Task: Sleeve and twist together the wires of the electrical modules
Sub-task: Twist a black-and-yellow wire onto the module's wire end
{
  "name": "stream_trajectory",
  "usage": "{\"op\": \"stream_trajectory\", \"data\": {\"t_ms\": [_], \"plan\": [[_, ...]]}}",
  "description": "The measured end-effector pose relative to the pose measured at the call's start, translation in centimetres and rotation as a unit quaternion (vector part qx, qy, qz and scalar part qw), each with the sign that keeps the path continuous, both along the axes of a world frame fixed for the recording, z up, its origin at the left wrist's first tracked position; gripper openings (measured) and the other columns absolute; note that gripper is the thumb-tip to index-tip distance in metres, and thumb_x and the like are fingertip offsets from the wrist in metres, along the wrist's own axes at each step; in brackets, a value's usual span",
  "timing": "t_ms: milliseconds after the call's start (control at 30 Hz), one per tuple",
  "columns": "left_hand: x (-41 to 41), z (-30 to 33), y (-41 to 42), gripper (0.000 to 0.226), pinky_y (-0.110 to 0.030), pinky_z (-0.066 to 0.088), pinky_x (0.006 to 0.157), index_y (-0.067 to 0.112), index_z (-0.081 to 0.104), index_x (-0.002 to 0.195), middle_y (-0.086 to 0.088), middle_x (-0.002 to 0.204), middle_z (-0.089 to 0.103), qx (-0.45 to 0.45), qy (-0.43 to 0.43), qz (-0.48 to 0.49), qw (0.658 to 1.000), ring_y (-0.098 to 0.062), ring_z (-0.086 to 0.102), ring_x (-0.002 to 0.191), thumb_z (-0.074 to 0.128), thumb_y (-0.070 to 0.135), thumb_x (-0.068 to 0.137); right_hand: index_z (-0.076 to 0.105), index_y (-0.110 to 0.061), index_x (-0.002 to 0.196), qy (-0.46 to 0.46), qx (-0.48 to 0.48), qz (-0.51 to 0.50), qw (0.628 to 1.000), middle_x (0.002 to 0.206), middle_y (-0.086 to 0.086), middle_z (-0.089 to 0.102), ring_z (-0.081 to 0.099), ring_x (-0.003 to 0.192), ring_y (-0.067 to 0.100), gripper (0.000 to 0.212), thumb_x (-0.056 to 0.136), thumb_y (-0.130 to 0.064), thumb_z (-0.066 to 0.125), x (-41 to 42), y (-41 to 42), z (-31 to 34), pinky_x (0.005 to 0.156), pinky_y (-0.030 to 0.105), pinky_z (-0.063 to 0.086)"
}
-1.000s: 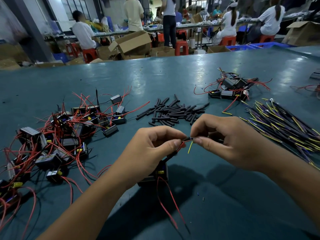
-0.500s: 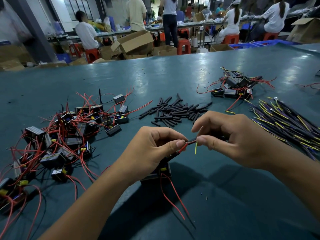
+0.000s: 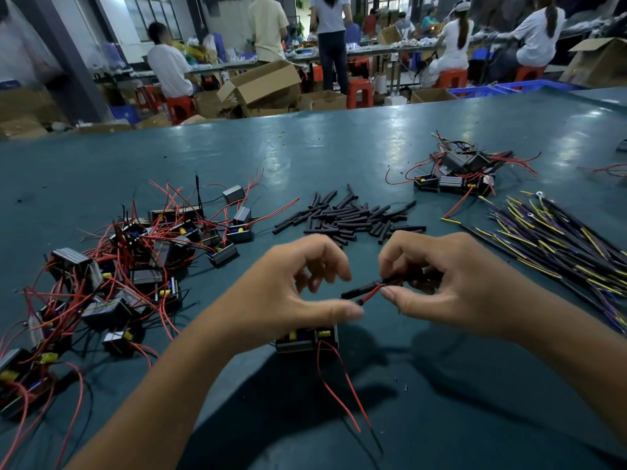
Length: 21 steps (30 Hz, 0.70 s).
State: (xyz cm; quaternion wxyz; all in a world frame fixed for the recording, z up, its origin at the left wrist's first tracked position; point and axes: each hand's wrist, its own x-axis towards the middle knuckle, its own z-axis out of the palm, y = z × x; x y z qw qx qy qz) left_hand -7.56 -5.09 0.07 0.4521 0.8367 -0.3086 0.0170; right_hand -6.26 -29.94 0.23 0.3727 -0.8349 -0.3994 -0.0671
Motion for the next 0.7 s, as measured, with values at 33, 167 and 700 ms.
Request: {"op": "stream_trajectory", "data": {"t_ms": [33,167,700], "plan": [[0.0,-0.2,-0.2,0.032,-0.018,0.041,0.068,0.025,0.065,0.094,0.016,0.083,0.055,0.054,-0.040,-0.004,0.998,-0.005,0.050,0.074,0.085,0.041,0.074,0.057,-0.027,0.087,0.000,-0.001,-0.003,1.000,0.071,-0.015,0.061,0.043,0.051,0.008,0.016,0.083,-0.022,0.072,0.0,0.0,0.0,0.053,0.012,0.035],[0.2,-1.4,-1.3,0.023,-0.030,0.041,0.061,0.019,0.064,0.086,0.020,0.078,0.047,0.156,-0.183,0.025,0.970,0.000,0.046,0.069,0.084,0.028,0.081,0.061,-0.031,0.093,-0.013,-0.014,-0.015,1.000,0.072,-0.010,0.061,0.046,0.052,0.011,0.016,0.083,-0.023,0.070,0.2,-0.1,-0.1,0.051,0.016,0.039],[0.6,-1.7,-1.0,0.019,-0.036,0.050,0.061,0.010,0.075,0.096,0.002,0.074,0.069,0.096,-0.137,0.012,0.986,-0.012,0.061,0.064,0.066,0.027,0.094,0.073,-0.017,0.094,-0.167,-0.083,-0.031,0.982,0.068,-0.007,0.057,0.046,0.059,0.008,0.010,0.092,-0.019,0.064,-0.2,0.3,0.2,0.055,0.032,0.044]]}}
